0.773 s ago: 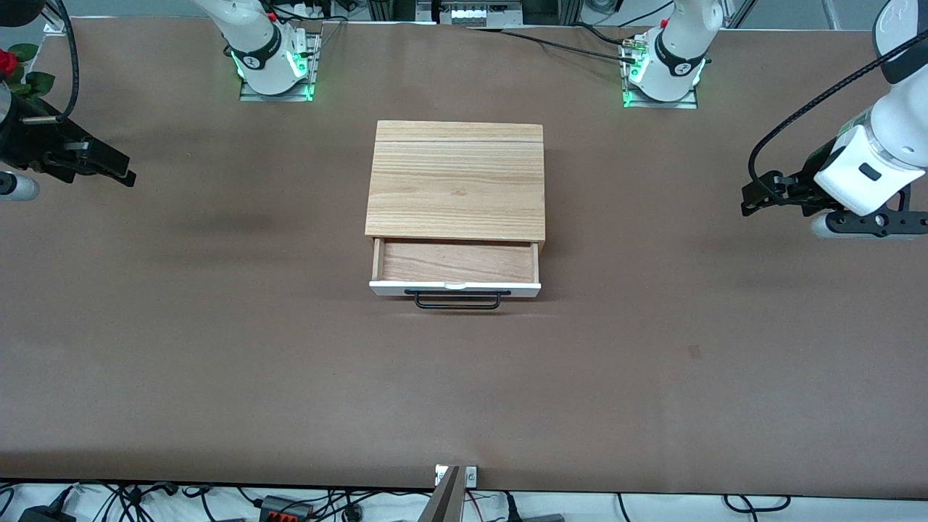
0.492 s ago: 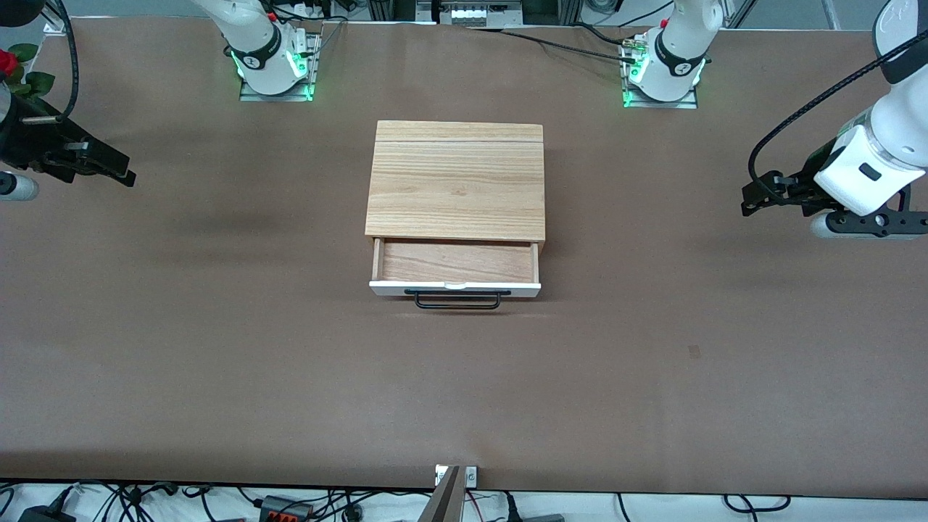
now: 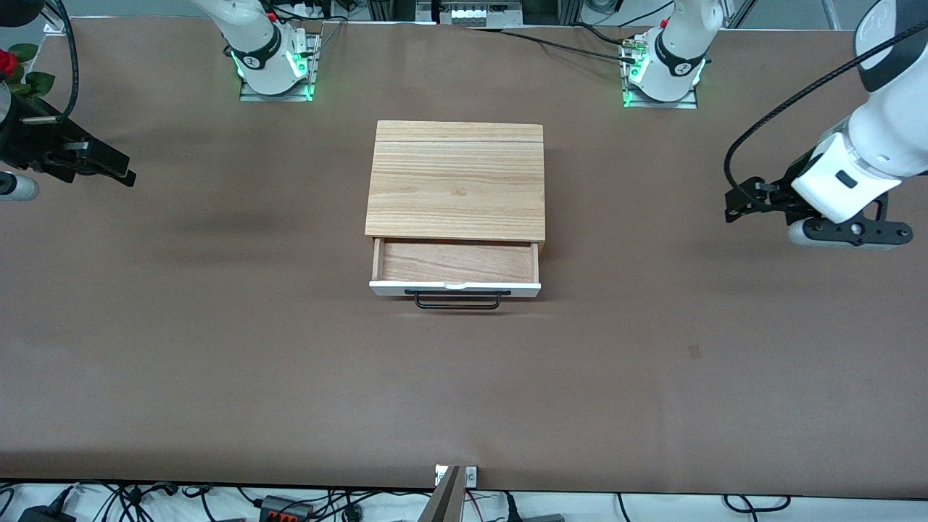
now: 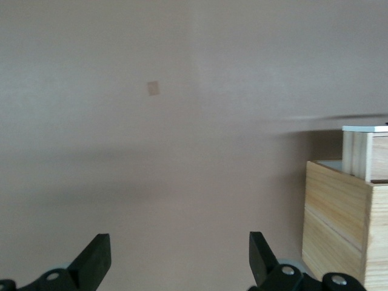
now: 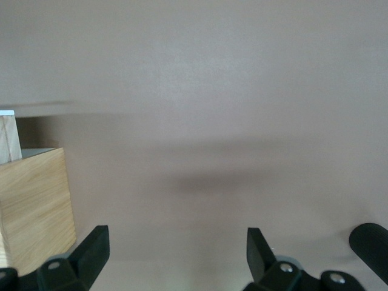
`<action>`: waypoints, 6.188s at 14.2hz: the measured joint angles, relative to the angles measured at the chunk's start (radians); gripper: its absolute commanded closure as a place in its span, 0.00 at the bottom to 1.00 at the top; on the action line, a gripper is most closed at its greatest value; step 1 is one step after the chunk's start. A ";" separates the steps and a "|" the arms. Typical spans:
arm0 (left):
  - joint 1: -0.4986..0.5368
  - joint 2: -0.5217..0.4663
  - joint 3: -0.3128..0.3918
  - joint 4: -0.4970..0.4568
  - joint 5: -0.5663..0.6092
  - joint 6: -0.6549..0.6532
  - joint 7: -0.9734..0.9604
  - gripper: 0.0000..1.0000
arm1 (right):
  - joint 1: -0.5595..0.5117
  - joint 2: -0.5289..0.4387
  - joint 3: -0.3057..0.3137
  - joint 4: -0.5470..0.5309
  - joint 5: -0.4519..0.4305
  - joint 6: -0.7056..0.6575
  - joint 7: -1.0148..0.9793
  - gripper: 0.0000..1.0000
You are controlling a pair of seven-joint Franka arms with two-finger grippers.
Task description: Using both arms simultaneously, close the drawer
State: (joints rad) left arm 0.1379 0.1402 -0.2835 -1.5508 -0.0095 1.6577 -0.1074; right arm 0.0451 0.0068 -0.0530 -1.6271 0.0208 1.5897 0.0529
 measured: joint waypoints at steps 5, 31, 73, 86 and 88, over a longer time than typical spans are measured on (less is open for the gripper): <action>-0.032 0.100 -0.003 0.071 0.000 0.003 0.000 0.00 | 0.036 0.082 0.016 0.002 0.036 0.031 0.000 0.00; -0.330 0.637 -0.008 0.305 0.000 0.373 -0.003 0.00 | 0.428 0.632 0.042 0.060 0.400 0.940 0.085 0.00; -0.312 0.639 -0.077 0.301 -0.121 0.026 -0.003 0.00 | 0.451 0.617 0.064 0.106 0.411 0.438 0.146 0.00; -0.197 0.544 -0.082 0.351 -0.128 0.020 0.001 0.00 | 0.456 0.427 -0.002 0.116 0.331 0.357 0.143 0.00; -0.160 0.497 -0.081 0.352 -0.128 0.015 0.001 0.00 | 0.454 0.386 -0.054 0.120 0.243 0.307 0.143 0.00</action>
State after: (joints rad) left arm -0.0217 0.6372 -0.3646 -1.1987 -0.1376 1.6730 -0.1060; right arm 0.4991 0.3925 -0.1074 -1.5068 0.2634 1.8966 0.1954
